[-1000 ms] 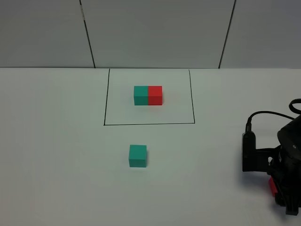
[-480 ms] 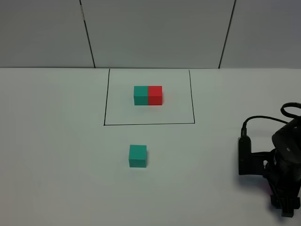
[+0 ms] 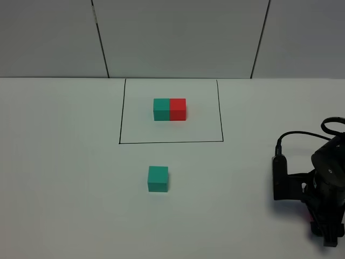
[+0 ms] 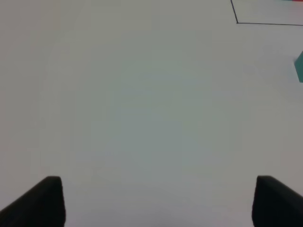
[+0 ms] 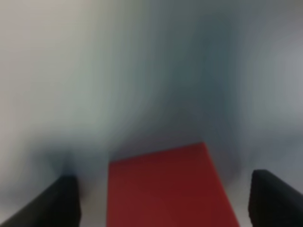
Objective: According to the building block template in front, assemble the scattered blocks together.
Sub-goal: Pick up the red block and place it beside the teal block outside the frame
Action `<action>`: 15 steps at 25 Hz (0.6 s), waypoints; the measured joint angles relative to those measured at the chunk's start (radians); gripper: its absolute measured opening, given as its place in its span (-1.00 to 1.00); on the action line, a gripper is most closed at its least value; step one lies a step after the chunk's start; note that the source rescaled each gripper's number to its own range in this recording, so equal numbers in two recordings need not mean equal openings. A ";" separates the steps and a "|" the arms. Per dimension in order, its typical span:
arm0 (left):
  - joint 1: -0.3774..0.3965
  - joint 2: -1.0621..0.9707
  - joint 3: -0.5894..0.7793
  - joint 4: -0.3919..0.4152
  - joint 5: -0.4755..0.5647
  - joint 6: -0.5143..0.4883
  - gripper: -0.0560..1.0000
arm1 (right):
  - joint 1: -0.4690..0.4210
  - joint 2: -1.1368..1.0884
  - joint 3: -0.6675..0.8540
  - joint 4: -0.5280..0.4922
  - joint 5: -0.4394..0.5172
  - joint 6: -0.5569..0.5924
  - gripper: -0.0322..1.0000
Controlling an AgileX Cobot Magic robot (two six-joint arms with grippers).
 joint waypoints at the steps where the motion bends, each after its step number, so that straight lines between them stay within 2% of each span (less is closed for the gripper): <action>1: 0.000 0.000 0.000 0.000 0.000 0.000 0.78 | 0.000 0.000 0.000 -0.002 0.000 0.000 0.83; 15: 0.000 0.000 0.000 0.000 0.000 0.000 0.78 | -0.032 0.008 -0.002 -0.050 0.036 -0.010 0.75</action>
